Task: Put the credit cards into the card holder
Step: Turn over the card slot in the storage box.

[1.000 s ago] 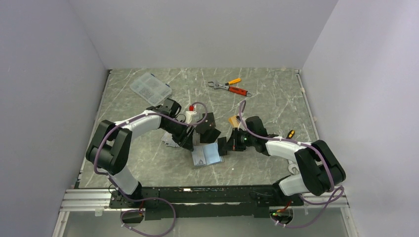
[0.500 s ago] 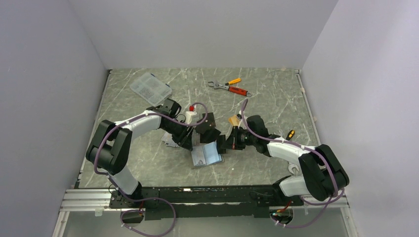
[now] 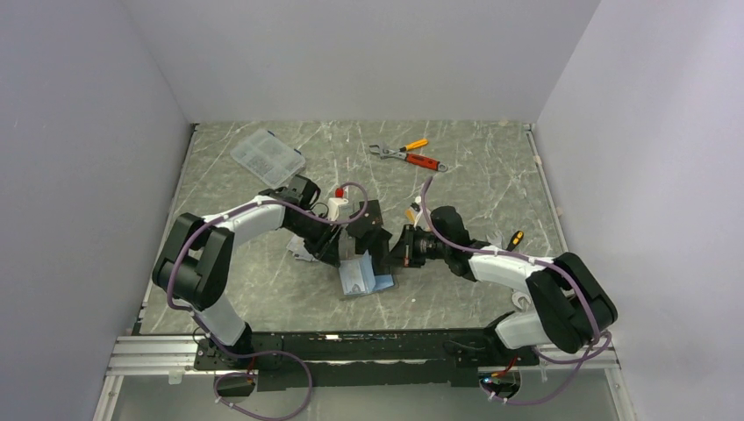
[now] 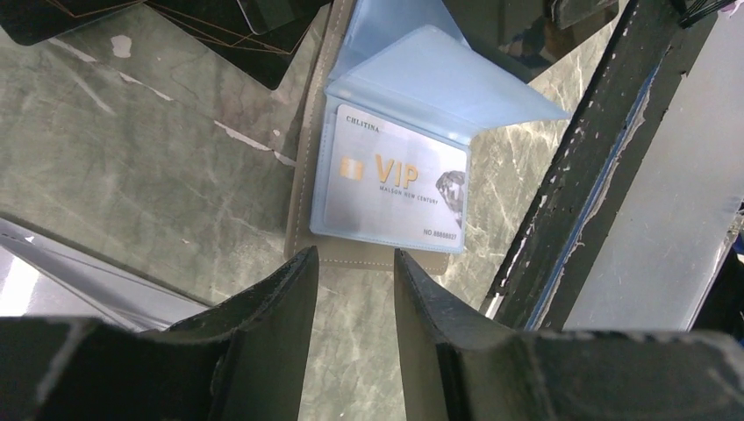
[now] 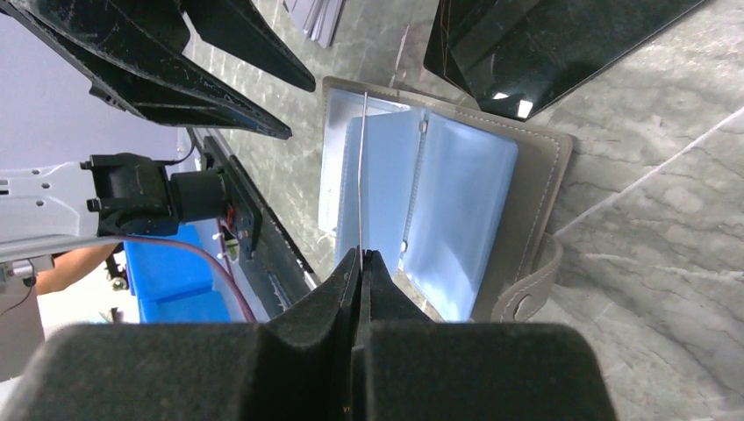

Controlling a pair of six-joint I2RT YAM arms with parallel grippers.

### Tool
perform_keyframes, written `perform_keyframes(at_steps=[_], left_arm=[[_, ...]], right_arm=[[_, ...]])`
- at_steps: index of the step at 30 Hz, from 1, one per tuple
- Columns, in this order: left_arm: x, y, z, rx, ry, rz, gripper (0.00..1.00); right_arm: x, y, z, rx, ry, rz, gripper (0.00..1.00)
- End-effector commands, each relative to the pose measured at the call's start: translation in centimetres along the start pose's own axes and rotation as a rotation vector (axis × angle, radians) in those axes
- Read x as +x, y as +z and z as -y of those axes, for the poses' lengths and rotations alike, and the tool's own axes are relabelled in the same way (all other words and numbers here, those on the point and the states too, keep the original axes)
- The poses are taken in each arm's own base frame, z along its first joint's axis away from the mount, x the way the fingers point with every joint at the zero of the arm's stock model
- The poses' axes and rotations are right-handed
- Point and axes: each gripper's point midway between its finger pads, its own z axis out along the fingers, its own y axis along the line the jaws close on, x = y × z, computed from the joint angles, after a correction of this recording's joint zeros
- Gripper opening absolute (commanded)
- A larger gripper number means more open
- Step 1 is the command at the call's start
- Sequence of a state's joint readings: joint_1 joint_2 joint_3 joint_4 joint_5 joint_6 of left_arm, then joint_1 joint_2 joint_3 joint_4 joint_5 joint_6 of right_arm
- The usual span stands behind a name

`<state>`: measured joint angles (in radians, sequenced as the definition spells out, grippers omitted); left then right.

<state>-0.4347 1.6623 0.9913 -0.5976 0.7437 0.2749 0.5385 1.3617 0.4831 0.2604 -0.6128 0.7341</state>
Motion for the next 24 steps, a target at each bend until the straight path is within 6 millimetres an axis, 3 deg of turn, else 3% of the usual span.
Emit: perform_keyframes(at_steps=[1,14,24], left_arm=[[-1.0,-0.9,0.2,0.01,0.067,0.028,0.42],[-2.2,-2.1,1.0,0.01,0.339,0.053,0.41],[-3.5,-0.9,2.0,0.0,0.473,0.024,0.4]], right_arm=[[-0.3,0.5,-1.3,-0.059,-0.019,0.007,0.0],[1.8,3.4,-1.6,-0.093,-0.033,-0.121,0.0],[2.6,3.8,-0.8,-0.067,-0.033,-0.168,0.0]])
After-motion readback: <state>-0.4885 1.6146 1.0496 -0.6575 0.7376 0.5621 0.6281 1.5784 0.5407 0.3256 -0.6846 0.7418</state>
